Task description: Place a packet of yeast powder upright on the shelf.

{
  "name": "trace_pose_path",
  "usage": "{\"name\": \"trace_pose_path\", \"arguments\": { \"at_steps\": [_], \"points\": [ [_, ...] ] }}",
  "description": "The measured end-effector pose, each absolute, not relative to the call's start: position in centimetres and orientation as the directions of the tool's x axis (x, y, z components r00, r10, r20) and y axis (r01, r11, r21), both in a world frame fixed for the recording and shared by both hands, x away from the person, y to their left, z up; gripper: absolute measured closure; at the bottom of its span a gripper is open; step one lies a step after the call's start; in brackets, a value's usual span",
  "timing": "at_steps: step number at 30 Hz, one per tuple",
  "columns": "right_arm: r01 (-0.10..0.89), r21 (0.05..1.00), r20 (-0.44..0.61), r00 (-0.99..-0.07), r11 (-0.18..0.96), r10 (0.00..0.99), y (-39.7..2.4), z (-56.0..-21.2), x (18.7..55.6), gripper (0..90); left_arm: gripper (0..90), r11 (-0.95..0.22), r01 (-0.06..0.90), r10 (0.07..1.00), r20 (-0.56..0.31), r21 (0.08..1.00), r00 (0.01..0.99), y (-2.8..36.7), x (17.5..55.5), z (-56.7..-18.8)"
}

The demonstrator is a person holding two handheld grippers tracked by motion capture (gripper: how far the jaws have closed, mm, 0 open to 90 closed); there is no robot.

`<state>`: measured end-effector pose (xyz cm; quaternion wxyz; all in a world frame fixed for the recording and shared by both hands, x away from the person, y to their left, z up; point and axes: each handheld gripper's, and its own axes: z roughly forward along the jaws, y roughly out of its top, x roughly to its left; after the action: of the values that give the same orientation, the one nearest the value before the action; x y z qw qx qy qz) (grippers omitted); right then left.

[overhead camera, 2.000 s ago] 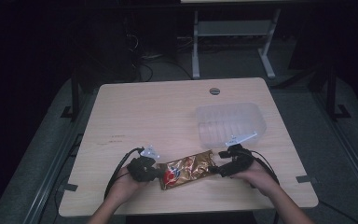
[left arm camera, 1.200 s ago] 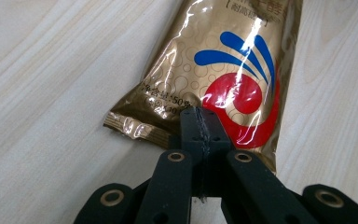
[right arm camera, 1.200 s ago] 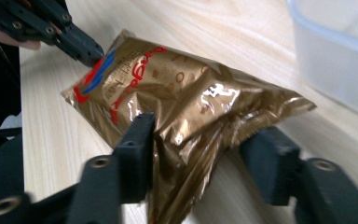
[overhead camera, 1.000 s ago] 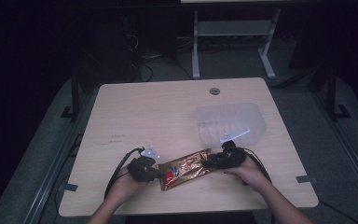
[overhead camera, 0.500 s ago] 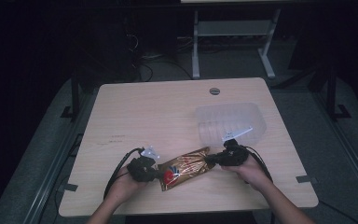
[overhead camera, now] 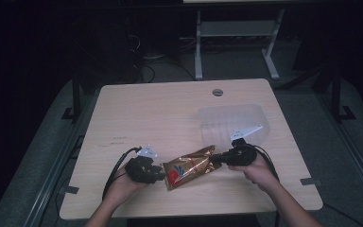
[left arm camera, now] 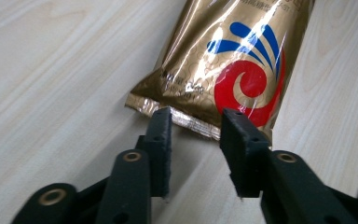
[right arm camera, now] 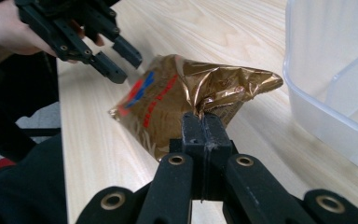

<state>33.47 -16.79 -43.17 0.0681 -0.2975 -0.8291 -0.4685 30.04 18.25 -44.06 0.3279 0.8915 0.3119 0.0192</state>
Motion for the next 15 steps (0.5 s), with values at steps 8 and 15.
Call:
{"name": "trace_pose_path", "arguments": {
  "at_steps": [8, 15],
  "points": [
    [0.527, 0.767, 0.385, -0.835, 0.367, 0.393, -17.6, -41.5, 33.1, 90.0, 42.9, -0.586, 0.529, 0.561, -0.165, 0.614, 0.812, 18.2, 30.0, -44.2],
    [0.495, 0.790, 0.368, -0.854, 0.361, 0.368, -18.5, -40.1, 32.7, 90.0, 34.3, -0.579, 0.521, 0.560, -0.159, 0.627, 0.813, 18.2, 30.1, -44.2]
  ]
}}
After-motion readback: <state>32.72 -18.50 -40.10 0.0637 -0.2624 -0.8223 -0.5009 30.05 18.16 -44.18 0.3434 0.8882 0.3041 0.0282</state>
